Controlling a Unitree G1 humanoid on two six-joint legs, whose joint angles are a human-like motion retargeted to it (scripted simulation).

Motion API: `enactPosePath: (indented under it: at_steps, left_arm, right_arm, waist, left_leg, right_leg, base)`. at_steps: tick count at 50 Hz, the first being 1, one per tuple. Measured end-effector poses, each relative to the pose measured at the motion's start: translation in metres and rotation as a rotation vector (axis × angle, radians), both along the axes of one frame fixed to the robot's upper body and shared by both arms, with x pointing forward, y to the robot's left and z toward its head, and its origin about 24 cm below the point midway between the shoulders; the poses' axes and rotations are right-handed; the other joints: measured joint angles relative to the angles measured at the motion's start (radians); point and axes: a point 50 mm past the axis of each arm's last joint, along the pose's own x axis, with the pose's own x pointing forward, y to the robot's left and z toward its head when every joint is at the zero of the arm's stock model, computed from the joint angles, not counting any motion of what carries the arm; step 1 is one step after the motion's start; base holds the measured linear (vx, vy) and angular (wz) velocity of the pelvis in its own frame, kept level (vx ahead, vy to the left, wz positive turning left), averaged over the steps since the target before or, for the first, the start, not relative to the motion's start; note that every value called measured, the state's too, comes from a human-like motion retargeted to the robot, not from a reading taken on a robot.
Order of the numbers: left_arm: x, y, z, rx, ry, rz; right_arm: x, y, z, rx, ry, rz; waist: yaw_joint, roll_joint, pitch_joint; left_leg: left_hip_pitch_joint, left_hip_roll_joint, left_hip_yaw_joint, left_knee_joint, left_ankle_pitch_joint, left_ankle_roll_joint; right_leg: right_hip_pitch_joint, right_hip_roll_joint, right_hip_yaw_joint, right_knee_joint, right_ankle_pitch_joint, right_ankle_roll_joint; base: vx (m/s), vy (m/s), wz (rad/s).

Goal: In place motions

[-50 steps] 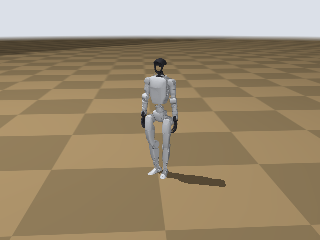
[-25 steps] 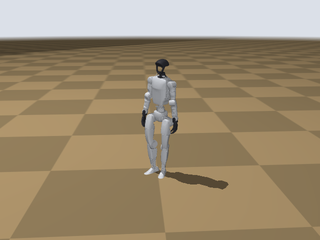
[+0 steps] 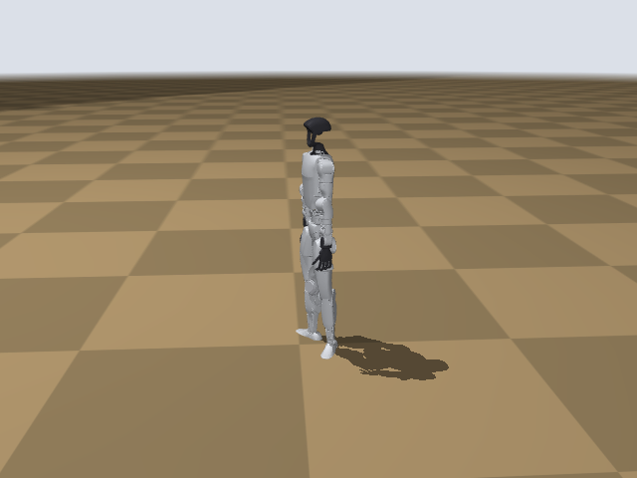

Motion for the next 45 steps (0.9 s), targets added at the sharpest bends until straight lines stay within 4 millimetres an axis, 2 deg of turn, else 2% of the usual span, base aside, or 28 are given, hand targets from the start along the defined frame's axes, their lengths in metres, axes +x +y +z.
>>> enactPosePath:
  at_steps: [7, 12, 15, 19, 21, 22, 23, 25, 27, 32, 35, 38, 40, 42, 45]
  left_arm:
    - [-0.011, -0.016, -0.002, -0.035, 0.030, 0.005]
    - [-0.021, -0.018, -0.002, -0.021, 0.062, -0.016]
    - [-0.025, -0.017, -0.002, -0.014, 0.072, -0.017]
    - [-0.025, -0.011, -0.001, 0.003, 0.060, 0.007]
    - [-0.021, -0.010, -0.002, 0.007, 0.045, 0.028]
    - [-0.018, -0.010, -0.002, 0.007, 0.035, 0.038]
    - [-0.015, -0.011, -0.002, 0.003, 0.026, 0.044]
    - [-0.006, -0.014, -0.002, -0.008, 0.006, 0.047]
    - [0.002, -0.017, -0.003, -0.013, -0.019, 0.034]
    - [0.018, -0.022, -0.002, -0.019, -0.075, -0.041]
    - [0.021, -0.024, -0.002, -0.030, -0.095, -0.086]
    - [0.017, -0.024, -0.003, -0.034, -0.089, -0.099]
    - [0.010, -0.023, -0.003, -0.034, -0.069, -0.096]
    - [0.000, -0.023, -0.003, -0.037, -0.037, -0.080]
    - [-0.016, -0.023, -0.003, -0.046, 0.016, -0.042]
  right_arm:
    - [0.034, 0.001, -0.001, 0.026, -0.112, 0.049]
    - [0.061, 0.006, 0.000, 0.055, -0.200, 0.084]
    - [0.069, 0.009, 0.000, 0.067, -0.230, 0.102]
    - [0.072, 0.011, 0.000, 0.077, -0.240, 0.119]
    - [0.072, 0.008, 0.000, 0.067, -0.234, 0.123]
    - [0.071, 0.006, 0.001, 0.056, -0.228, 0.125]
    - [0.070, 0.003, 0.001, 0.044, -0.222, 0.127]
    - [0.068, -0.003, 0.002, 0.015, -0.209, 0.130]
    - [0.065, -0.009, 0.002, -0.015, -0.195, 0.126]
    - [0.052, -0.021, 0.003, -0.058, -0.160, 0.099]
    - [0.038, -0.023, 0.003, -0.070, -0.122, 0.082]
    - [0.026, -0.021, 0.002, -0.068, -0.086, 0.058]
    - [0.018, -0.019, 0.002, -0.063, -0.065, 0.040]
    - [0.010, -0.016, 0.001, -0.055, -0.042, 0.033]
    - [0.004, -0.011, 0.000, -0.041, -0.020, 0.037]
  waist:
    - [-0.043, 0.030, -0.008]
    - [-0.057, 0.033, -0.011]
    - [-0.069, 0.021, -0.018]
    - [-0.069, -0.050, -0.007]
    - [-0.055, -0.095, 0.007]
    - [-0.046, -0.111, 0.014]
    - [-0.038, -0.114, 0.019]
    - [-0.017, -0.092, 0.034]
    - [-0.001, -0.078, 0.049]
    - [0.035, -0.052, 0.079]
    - [0.065, -0.019, 0.092]
    - [0.078, 0.011, 0.106]
    - [0.079, 0.016, 0.113]
    - [0.056, 0.024, 0.099]
    - [0.022, 0.030, 0.079]
  left_leg:
    - [0.046, 0.045, 0.059, 0.031, 0.022, -0.046]
    - [0.093, 0.062, 0.077, 0.055, 0.098, -0.040]
    - [0.110, 0.070, 0.074, 0.090, 0.158, -0.017]
    - [0.119, 0.080, 0.024, 0.235, 0.231, 0.118]
    - [0.086, 0.107, -0.045, 0.394, 0.216, 0.223]
    - [0.058, 0.132, -0.089, 0.488, 0.195, 0.256]
    - [0.031, 0.162, -0.127, 0.563, 0.170, 0.247]
    - [-0.079, 0.185, -0.318, 0.692, 0.123, 0.197]
    - [-0.147, 0.128, -0.464, 0.693, 0.102, 0.164]
    - [-0.184, 0.051, -0.517, 0.528, 0.056, 0.168]
    - [-0.210, -0.014, -0.630, 0.376, 0.042, 0.123]
    - [-0.216, -0.072, -0.768, 0.243, 0.064, 0.063]
    - [-0.206, -0.112, -0.821, 0.165, 0.174, 0.092]
    - [-0.166, -0.098, -0.801, 0.140, 0.126, 0.080]
    - [-0.146, -0.095, -0.779, 0.115, 0.134, 0.080]
  right_leg:
    - [-0.022, 0.047, 0.098, -0.024, -0.029, -0.026]
    - [-0.045, 0.061, 0.198, -0.002, -0.061, -0.047]
    - [-0.058, 0.057, 0.259, 0.006, -0.076, -0.058]
    - [-0.054, 0.005, 0.344, 0.011, -0.083, -0.066]
    - [-0.050, -0.036, 0.387, 0.016, -0.080, -0.065]
    - [-0.049, -0.050, 0.406, 0.019, -0.077, -0.065]
    - [-0.050, -0.050, 0.417, 0.020, -0.075, -0.067]
    - [-0.054, -0.021, 0.449, 0.023, -0.070, -0.077]
    - [-0.056, -0.006, 0.479, 0.027, -0.065, -0.083]
    - [-0.059, 0.021, 0.561, 0.035, -0.056, -0.090]
    - [-0.052, 0.066, 0.627, 0.037, -0.050, -0.092]
    - [-0.031, 0.113, 0.681, 0.039, -0.050, -0.093]
    - [-0.012, 0.129, 0.714, 0.041, -0.054, -0.094]
    - [-0.006, 0.140, 0.725, 0.050, -0.061, -0.091]
    - [-0.002, 0.151, 0.753, 0.060, -0.067, -0.088]
  base:
    - [-0.15, -0.20, -0.68]
    - [-0.14, -0.22, -1.03]
    - [-0.06, -0.22, -0.84]
    - [-0.05, -0.28, -1.01]
    - [-0.04, -0.24, -1.38]
    - [-0.02, -0.13, -1.48]
    - [-0.03, -0.12, -1.39]
    - [-0.07, -0.13, -1.37]
    - [-0.08, -0.06, -1.19]
    - [0.01, -0.05, -1.07]
    - [0.12, 0.00, -1.31]
    - [0.17, 0.01, -1.12]
    - [0.20, 0.06, -0.85]
    - [0.26, 0.09, -0.58]
    - [0.24, 0.08, -0.49]
